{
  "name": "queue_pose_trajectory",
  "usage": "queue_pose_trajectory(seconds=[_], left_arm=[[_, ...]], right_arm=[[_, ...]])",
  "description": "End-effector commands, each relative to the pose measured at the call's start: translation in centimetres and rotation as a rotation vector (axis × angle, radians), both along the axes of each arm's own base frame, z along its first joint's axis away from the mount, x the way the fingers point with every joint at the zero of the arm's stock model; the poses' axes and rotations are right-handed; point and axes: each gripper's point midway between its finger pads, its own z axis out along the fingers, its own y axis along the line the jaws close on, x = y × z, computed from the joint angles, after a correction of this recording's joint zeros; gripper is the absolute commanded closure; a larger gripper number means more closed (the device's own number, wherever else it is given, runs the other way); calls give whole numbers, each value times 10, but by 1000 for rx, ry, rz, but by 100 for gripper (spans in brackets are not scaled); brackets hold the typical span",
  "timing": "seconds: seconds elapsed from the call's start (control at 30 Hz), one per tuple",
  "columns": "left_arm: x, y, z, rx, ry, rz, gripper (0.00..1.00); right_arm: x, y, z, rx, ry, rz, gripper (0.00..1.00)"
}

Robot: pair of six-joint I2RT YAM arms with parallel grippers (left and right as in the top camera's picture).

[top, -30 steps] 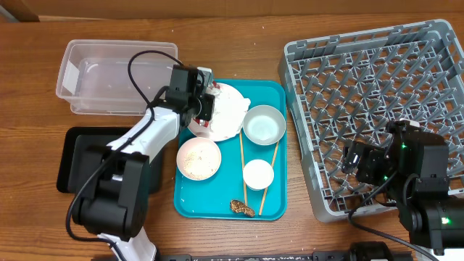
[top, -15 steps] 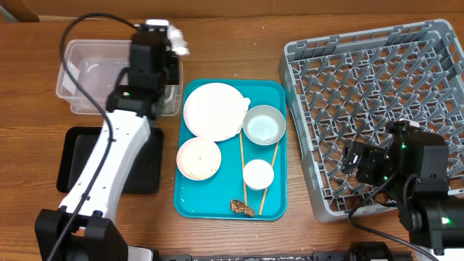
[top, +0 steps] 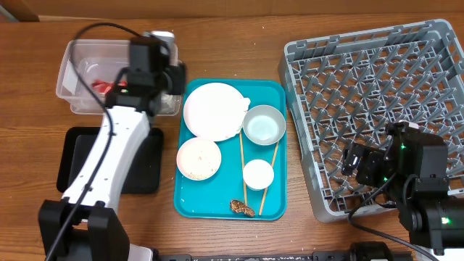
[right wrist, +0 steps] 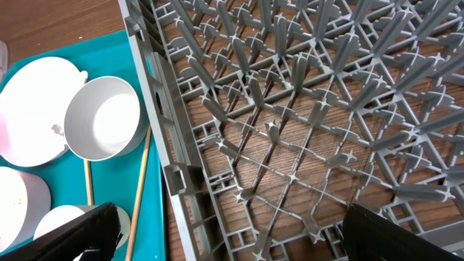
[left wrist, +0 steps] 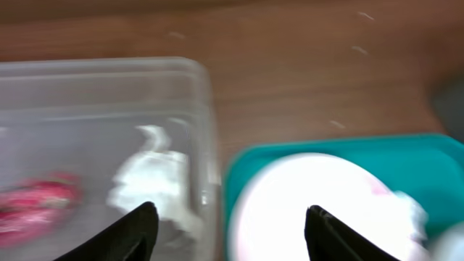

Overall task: Sort waste into correct bins and load items into the dishwasher
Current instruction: 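Lift the tissue and red wrapper with left gripper into clear bin, then grasp remaining tissue on the plate with left gripper, drop in bin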

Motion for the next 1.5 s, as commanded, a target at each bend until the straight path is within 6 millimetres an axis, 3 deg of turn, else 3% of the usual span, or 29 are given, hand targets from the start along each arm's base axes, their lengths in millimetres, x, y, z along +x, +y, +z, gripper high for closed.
queue_pose_trajectory(seconds=[0.0,0.2,0.53,0.67,0.73,0.8,0.83,0.97,1.17,1.33,1.47], left_arm=[[-18,-57,-22,-70,91,-171,31],[-31,-84,-81,-11,243,-220,29],[-48,-84,-165,7,464,-171,29],[-57,-92,-175,-35,514,-198,45],[-58,-93,-177,-41,522,-202,62],[-59,-92,-177,-40,525,-201,86],[-59,-92,-175,-41,522,-202,96],[-52,-91,-161,-47,493,-196,96],[-26,-75,-91,-77,357,-156,96],[-4,-29,-17,-88,190,-49,96],[4,14,26,-81,73,52,96]], right_arm=[[2,0,12,2,-37,2,0],[2,0,11,2,-36,2,0],[1,0,11,2,-32,2,0],[1,0,11,2,-32,2,0],[1,0,11,2,-32,2,0],[1,0,11,2,-32,2,0],[1,0,10,2,-31,2,0],[0,0,10,2,-25,2,0],[-1,0,8,2,-17,2,0],[-3,0,7,2,-10,2,0],[-3,0,7,1,-11,2,0]])
